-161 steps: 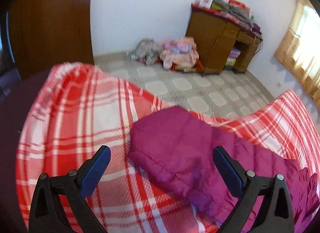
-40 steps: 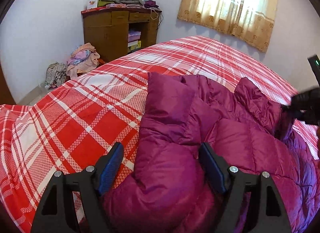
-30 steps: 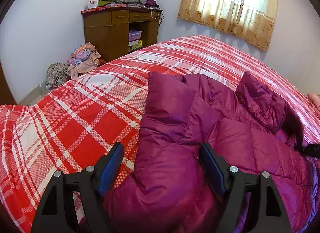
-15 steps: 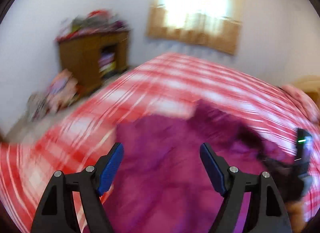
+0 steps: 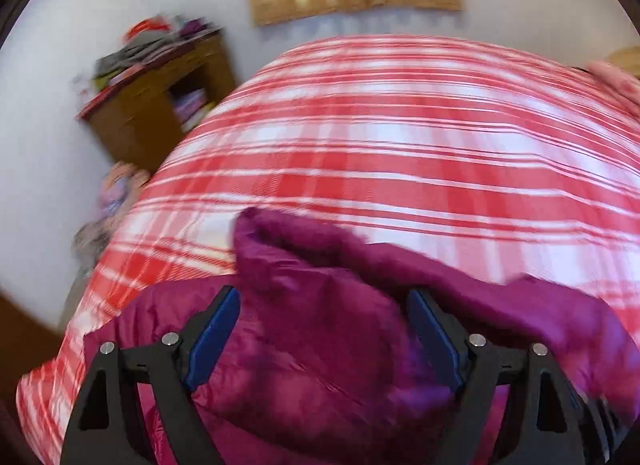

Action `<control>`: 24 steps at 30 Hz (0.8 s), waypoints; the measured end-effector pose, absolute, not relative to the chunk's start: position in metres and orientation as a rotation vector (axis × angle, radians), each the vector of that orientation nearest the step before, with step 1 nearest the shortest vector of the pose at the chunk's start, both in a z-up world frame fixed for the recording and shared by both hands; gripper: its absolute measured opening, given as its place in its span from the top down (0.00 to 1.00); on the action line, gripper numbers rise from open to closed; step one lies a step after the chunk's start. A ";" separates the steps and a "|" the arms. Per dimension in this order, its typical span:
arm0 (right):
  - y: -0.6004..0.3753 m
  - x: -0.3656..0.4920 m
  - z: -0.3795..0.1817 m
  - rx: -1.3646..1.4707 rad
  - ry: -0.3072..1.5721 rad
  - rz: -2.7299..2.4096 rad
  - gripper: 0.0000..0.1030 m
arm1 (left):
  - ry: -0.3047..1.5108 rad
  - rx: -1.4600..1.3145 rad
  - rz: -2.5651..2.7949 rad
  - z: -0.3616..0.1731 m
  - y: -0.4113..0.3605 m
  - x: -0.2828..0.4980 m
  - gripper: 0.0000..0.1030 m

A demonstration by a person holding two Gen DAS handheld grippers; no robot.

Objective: Fold large clothes

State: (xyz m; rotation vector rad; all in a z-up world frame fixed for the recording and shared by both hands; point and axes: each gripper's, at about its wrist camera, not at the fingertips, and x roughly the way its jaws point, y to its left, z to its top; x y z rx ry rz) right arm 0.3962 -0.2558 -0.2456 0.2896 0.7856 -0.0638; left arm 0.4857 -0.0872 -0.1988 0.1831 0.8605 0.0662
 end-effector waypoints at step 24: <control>-0.263 0.381 -0.187 0.290 0.706 -0.065 0.73 | 0.803 -0.403 0.069 -0.249 0.050 0.417 0.85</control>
